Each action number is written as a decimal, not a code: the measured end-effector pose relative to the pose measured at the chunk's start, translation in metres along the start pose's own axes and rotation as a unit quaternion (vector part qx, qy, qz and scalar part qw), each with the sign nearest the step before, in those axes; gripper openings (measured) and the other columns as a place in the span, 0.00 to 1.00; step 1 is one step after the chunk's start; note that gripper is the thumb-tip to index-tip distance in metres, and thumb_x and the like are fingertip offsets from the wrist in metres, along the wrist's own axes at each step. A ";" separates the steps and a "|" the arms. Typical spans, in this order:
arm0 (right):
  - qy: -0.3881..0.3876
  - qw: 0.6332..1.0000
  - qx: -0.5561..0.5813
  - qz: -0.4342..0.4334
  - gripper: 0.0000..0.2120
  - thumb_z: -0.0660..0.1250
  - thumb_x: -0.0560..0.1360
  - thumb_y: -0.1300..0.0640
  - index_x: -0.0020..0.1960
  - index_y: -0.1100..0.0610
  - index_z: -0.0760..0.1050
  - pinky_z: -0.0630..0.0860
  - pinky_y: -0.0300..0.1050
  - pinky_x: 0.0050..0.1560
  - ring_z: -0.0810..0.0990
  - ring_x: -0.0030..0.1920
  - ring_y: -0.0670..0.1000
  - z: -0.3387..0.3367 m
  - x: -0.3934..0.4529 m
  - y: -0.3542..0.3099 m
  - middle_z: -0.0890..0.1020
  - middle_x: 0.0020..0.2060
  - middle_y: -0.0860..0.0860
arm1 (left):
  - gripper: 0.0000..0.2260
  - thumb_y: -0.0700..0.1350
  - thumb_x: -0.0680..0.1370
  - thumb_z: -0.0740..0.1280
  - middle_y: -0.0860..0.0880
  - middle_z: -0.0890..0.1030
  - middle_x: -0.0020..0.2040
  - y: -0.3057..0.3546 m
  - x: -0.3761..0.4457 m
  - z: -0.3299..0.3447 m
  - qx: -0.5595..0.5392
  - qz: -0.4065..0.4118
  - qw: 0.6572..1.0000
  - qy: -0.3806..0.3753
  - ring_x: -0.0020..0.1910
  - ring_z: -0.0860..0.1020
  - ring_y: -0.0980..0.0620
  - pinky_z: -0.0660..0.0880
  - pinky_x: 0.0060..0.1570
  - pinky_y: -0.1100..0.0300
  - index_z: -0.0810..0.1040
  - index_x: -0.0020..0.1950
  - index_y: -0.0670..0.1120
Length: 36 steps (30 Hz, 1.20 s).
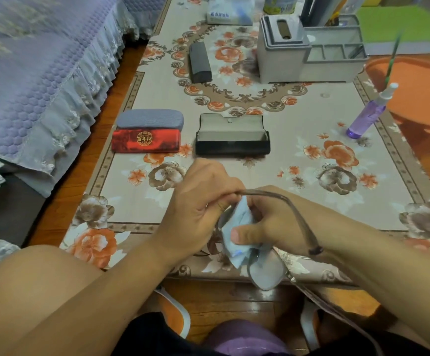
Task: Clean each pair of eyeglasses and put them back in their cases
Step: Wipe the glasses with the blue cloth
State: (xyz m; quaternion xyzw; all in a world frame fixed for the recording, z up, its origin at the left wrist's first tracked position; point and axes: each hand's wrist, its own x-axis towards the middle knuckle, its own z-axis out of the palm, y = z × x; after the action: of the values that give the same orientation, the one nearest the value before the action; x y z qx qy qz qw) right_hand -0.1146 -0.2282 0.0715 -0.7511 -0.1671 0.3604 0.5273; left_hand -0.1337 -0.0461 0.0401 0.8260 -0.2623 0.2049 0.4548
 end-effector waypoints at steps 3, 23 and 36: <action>0.001 0.999 0.036 -0.036 0.05 0.76 0.74 0.58 0.48 0.57 0.81 0.81 0.47 0.45 0.85 0.43 0.50 0.008 -0.005 -0.006 0.85 0.40 0.53 | 0.07 0.39 0.82 0.64 0.45 0.77 0.44 0.001 -0.001 0.000 -0.042 -0.028 0.999 -0.003 0.46 0.74 0.44 0.73 0.47 0.46 0.81 0.50 0.42; -0.030 0.949 0.307 0.058 0.05 0.71 0.75 0.68 0.50 0.66 0.80 0.83 0.47 0.40 0.83 0.36 0.56 0.017 -0.001 -0.016 0.83 0.39 0.61 | 0.10 0.39 0.79 0.68 0.51 0.80 0.44 0.002 0.006 -0.005 -0.103 -0.110 0.989 0.003 0.47 0.79 0.54 0.76 0.51 0.63 0.80 0.49 0.55; 0.022 0.955 0.288 0.064 0.13 0.66 0.81 0.55 0.51 0.66 0.79 0.79 0.63 0.56 0.82 0.47 0.63 0.012 0.003 0.000 0.82 0.45 0.65 | 0.12 0.39 0.82 0.65 0.52 0.82 0.47 0.005 0.002 -0.008 -0.095 -0.165 0.981 0.039 0.51 0.81 0.51 0.77 0.54 0.59 0.80 0.51 0.58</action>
State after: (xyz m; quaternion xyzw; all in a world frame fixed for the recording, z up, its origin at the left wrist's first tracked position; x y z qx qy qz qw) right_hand -0.1210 -0.2181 0.0682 -0.5840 0.0038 0.4098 0.7007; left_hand -0.1359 -0.0423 0.0488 0.8023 -0.1233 0.1330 0.5687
